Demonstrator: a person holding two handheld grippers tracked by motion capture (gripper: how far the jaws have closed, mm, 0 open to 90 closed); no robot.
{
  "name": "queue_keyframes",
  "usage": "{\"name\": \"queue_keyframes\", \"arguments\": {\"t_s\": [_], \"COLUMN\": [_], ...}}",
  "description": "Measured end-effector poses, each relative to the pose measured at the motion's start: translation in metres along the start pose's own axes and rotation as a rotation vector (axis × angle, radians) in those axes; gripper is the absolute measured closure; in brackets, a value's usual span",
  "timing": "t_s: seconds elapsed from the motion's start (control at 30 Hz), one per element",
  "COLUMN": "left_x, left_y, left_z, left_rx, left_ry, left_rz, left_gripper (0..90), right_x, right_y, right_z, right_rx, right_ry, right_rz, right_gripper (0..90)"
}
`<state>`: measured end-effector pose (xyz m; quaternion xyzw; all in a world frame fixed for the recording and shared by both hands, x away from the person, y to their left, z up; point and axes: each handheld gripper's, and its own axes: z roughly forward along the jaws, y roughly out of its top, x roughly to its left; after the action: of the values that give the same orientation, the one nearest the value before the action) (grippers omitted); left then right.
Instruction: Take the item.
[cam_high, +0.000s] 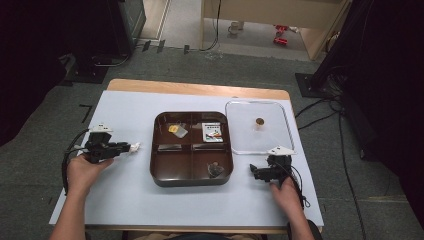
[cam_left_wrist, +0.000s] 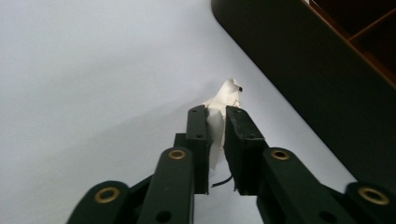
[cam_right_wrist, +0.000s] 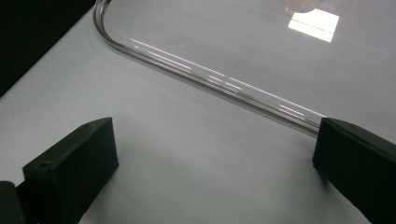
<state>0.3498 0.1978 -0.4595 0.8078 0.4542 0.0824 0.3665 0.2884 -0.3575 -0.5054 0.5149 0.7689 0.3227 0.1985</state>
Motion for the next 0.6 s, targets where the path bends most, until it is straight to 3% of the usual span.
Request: {"name": "queue_keyframes", "arguments": {"t_s": [0.1, 0.13, 0.3, 0.33, 0.6], "left_x": [0.0, 0.0, -0.001, -0.001, 0.004], "left_y": [0.0, 0.0, 0.0, 0.0, -0.003], "left_z": [0.0, -0.001, -0.006, -0.008, -0.016], "left_rx": [-0.002, -0.002, -0.022, -0.029, -0.05], "left_ry": [0.005, 0.01, 0.04, 0.043, 0.058], "left_rz": [-0.001, 0.001, 0.002, -0.001, -0.025], "left_gripper": [71.6, 65.2, 56.1, 50.6, 43.8], "right_x": [0.0, 0.0, 0.0, 0.0, 0.0], "right_y": [0.0, 0.0, 0.0, 0.0, 0.0], "right_z": [0.0, 0.0, 0.0, 0.0, 0.0], "right_rx": [0.0, 0.0, 0.0, 0.0, 0.0], "right_ry": [0.0, 0.0, 0.0, 0.0, 0.0], "right_rz": [0.0, 0.0, 0.0, 0.0, 0.0], "right_gripper": [0.0, 0.0, 0.0, 0.0, 0.0]}}
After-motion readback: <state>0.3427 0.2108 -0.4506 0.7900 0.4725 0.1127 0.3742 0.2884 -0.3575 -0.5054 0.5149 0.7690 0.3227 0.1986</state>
